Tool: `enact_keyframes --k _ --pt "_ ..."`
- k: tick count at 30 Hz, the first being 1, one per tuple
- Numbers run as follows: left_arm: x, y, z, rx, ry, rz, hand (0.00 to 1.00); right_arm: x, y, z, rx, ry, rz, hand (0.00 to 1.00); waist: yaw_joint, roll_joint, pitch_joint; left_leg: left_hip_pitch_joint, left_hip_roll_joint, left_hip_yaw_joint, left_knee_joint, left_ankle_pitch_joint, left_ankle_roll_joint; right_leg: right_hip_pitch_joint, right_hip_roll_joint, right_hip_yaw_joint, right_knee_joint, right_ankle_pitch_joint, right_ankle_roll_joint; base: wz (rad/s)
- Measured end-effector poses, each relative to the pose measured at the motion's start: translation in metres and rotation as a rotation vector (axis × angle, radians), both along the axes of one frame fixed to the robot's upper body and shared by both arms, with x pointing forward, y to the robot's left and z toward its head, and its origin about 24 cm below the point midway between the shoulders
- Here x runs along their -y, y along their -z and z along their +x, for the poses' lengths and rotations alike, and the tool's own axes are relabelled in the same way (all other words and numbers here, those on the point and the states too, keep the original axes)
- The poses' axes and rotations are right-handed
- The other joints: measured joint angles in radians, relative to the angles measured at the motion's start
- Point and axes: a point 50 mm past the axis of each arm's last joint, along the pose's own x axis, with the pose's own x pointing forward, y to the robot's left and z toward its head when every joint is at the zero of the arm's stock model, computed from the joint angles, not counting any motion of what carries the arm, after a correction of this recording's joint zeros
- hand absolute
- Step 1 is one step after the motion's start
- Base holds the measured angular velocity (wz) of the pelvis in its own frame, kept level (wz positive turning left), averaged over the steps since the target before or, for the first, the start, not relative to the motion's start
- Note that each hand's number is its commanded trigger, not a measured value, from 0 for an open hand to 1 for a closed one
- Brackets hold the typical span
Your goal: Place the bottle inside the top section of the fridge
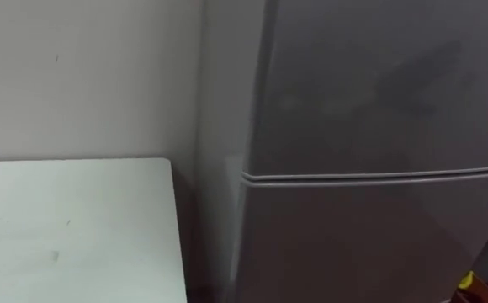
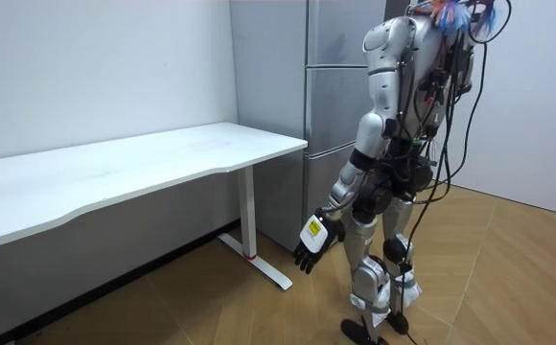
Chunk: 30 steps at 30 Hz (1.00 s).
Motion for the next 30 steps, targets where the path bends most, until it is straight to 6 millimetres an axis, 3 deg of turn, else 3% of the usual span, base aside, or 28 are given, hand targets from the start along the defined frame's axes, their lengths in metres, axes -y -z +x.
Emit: enact_keyframes --k 5,11,15,19,23,24,30 --pt "-0.001 0.0 -0.001 0.014 -0.057 0.003 0.0 0.008 0.021 -0.016 -0.019 0.014 0.138 0.0 0.001 0.009 0.0067 -0.001 0.0 0.003 0.004 -0.002 0.002 -0.001 -0.002 0.004 0.001 0.002 0.001 -0.02" --pt "-0.003 -0.001 -0.001 0.028 -0.103 0.003 0.0 0.016 0.076 -0.044 -0.093 0.109 0.393 0.0 0.008 0.018 0.0047 -0.007 -0.001 0.003 0.004 -0.002 0.002 -0.014 -0.006 0.004 -0.003 0.001 0.003 0.0" --pt "-0.004 -0.002 -0.001 0.036 -0.102 0.006 0.0 0.013 0.125 -0.068 -0.158 0.2 0.61 0.0 0.009 0.037 -0.0019 -0.005 -0.001 0.003 0.001 -0.002 0.002 -0.011 -0.005 0.005 -0.002 0.0 0.002 0.0" --pt "-0.004 -0.002 -0.002 0.043 -0.127 0.008 0.0 0.002 0.169 -0.093 -0.192 0.297 0.838 0.0 0.009 0.051 -0.0002 0.002 -0.001 0.003 -0.003 -0.002 0.002 0.002 -0.005 0.003 -0.004 -0.002 0.003 0.0" --pt "-0.003 -0.002 -0.003 0.045 -0.137 0.004 0.0 -0.006 0.191 -0.107 -0.193 0.364 0.96 0.0 0.005 0.053 0.0009 0.002 -0.001 0.003 -0.001 -0.002 0.002 0.0 -0.005 0.008 -0.002 -0.005 0.003 0.0" --pt "-0.003 -0.002 -0.002 0.046 -0.136 0.003 0.0 -0.007 0.195 -0.11 -0.204 0.376 0.977 0.0 0.006 0.06 0.0055 0.002 -0.002 0.003 0.0 -0.002 0.002 -0.001 -0.005 0.011 -0.003 -0.006 0.004 0.0" --pt "0.004 0.001 0.003 0.06 -0.14 -0.015 0.0 -0.028 0.227 -0.129 -0.353 0.417 1.054 0.0 0.011 0.071 0.0054 -0.002 -0.003 0.002 0.004 -0.005 0.004 -0.01 -0.008 0.01 -0.002 -0.009 0.006 0.01"
